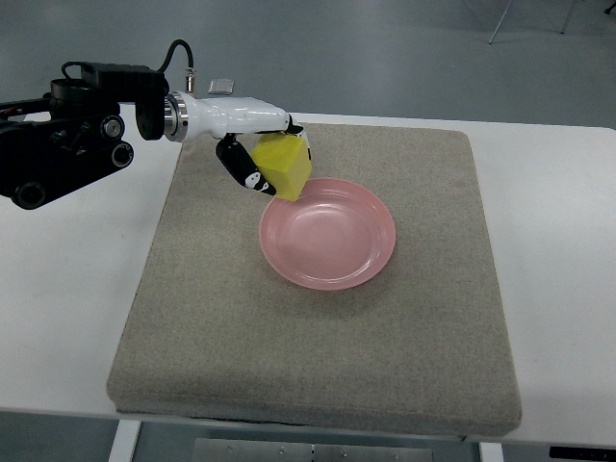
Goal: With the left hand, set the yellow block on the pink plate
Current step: 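Carry the cube over the pink plate and lower it onto it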
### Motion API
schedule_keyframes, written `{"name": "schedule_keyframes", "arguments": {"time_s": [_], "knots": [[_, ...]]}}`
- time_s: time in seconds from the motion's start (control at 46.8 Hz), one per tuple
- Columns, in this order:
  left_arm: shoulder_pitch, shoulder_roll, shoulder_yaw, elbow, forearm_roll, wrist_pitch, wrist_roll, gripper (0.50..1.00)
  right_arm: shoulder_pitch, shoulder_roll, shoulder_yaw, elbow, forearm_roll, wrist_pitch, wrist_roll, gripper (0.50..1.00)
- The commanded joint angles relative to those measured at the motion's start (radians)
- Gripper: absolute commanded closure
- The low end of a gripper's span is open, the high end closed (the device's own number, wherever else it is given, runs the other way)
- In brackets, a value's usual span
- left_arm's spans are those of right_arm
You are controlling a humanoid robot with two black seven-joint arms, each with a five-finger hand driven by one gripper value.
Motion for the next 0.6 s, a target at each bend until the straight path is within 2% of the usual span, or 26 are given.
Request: {"name": "schedule_keyframes", "arguments": {"time_s": [0.0,0.128,0.363,0.406,0.427,0.491,0.513,0.577], "knots": [[0.008,-0.026,0.004,-0.016,0.008,0.000,0.003,1.000,0.000,0.000,0.000,0.000,0.000,0.000,0.000,0.576],[0.029,-0.104,0.009,0.010,0.016,0.005,0.014,1.000,0.000,0.000,0.000,0.000,0.000,0.000,0.000,0.576],[0.064,-0.175,0.019,0.075,0.108,0.014,0.019,1.000,0.000,0.000,0.000,0.000,0.000,0.000,0.000,0.576],[0.068,-0.178,0.019,0.078,0.108,0.018,0.017,0.946,0.000,0.000,0.000,0.000,0.000,0.000,0.000,0.576],[0.071,-0.178,0.019,0.079,0.106,0.023,0.017,0.896,0.000,0.000,0.000,0.000,0.000,0.000,0.000,0.576],[0.080,-0.180,0.019,0.084,0.106,0.045,0.017,0.665,0.000,0.000,0.000,0.000,0.000,0.000,0.000,0.576],[0.083,-0.180,0.019,0.082,0.106,0.055,0.017,0.613,0.001,0.000,0.000,0.000,0.000,0.000,0.000,0.576],[0.089,-0.180,0.019,0.082,0.103,0.083,0.017,0.519,0.000,0.000,0.000,0.000,0.000,0.000,0.000,0.576]]}}
